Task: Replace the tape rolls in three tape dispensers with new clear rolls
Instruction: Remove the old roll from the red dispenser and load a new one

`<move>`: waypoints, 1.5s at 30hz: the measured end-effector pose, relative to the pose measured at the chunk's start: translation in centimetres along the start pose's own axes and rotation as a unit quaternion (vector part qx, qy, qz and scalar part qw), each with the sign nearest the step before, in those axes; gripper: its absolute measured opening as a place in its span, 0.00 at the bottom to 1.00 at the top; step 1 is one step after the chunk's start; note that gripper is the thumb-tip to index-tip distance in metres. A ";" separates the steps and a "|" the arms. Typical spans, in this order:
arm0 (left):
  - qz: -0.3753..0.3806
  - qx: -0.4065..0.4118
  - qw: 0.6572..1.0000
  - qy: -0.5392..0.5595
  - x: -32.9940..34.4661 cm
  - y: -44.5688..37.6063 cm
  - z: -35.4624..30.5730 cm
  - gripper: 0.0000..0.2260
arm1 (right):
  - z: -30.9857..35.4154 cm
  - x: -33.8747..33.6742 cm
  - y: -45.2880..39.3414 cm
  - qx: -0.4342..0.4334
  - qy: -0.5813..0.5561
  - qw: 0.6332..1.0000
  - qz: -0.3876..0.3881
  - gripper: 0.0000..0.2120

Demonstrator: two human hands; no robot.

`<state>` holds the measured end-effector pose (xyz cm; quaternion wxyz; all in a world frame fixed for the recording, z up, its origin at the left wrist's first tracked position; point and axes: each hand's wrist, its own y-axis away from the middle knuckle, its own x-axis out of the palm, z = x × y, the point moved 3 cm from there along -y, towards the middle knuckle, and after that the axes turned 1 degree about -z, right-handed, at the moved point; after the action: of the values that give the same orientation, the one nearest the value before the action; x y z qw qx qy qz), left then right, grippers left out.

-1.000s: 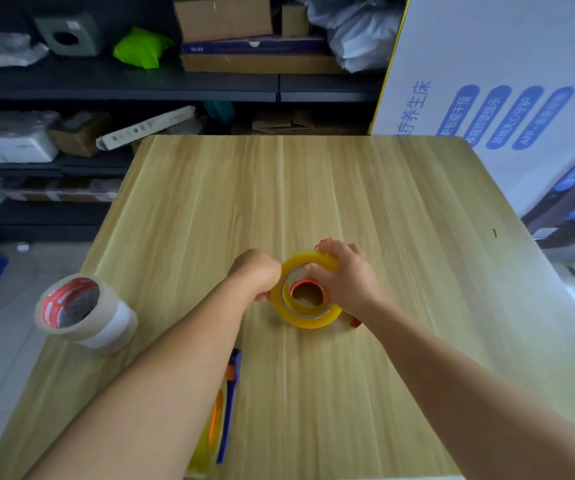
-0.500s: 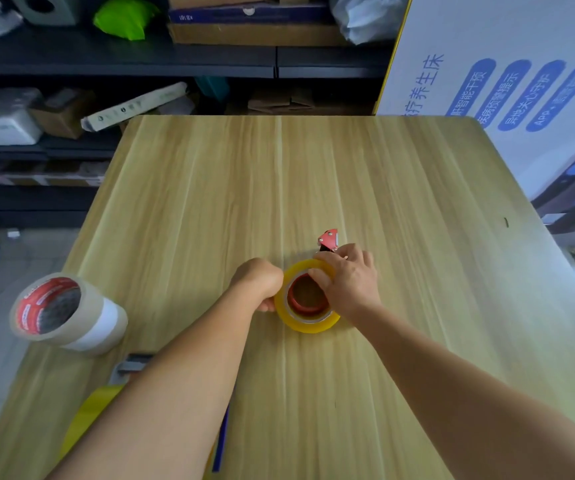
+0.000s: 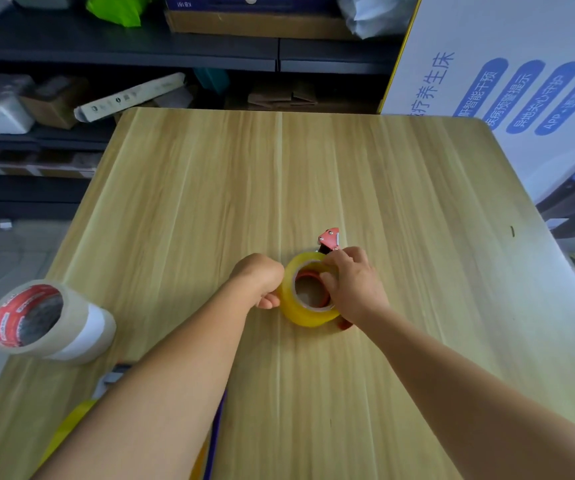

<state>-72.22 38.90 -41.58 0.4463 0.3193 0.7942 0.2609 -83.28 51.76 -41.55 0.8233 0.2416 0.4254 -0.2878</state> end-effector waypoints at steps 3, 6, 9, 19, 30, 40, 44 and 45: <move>-0.003 0.000 1.000 0.011 0.0 -0.3 -0.3 0.10 | 0.4 0.2 -0.1 -0.002 0.044 0.999 0.019 0.16; 0.005 -0.016 1.000 0.026 0.2 -0.6 0.5 0.11 | 0.3 0.7 0.4 0.007 0.053 0.997 0.059 0.20; 0.015 -0.030 0.998 0.061 0.6 -1.0 1.8 0.11 | 0.2 1.5 1.3 0.011 0.033 0.997 0.064 0.32; 0.060 0.000 0.990 0.125 0.2 -1.1 3.3 0.15 | 1.5 3.7 1.2 0.053 0.191 0.976 0.093 0.62; 0.000 0.106 0.994 0.002 1.4 -1.4 4.1 0.19 | 1.4 2.2 1.0 -0.047 0.141 0.984 0.096 0.57; -0.063 0.184 0.979 -0.060 1.6 -1.1 4.7 0.05 | 1.3 3.5 2.6 -0.034 0.223 0.972 0.057 0.50; -0.075 0.227 0.965 -0.109 1.5 -1.0 4.3 0.04 | 1.5 3.8 2.8 -0.044 0.231 0.971 0.047 0.35; -0.072 0.232 0.963 -0.114 1.5 -0.9 4.2 0.04 | 1.5 3.8 2.8 -0.054 0.227 0.971 0.050 0.29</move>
<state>-69.41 39.93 -44.98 0.4654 0.3840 0.7974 -0.0017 -78.80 51.78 -43.52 0.7305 0.2771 0.6032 -0.1606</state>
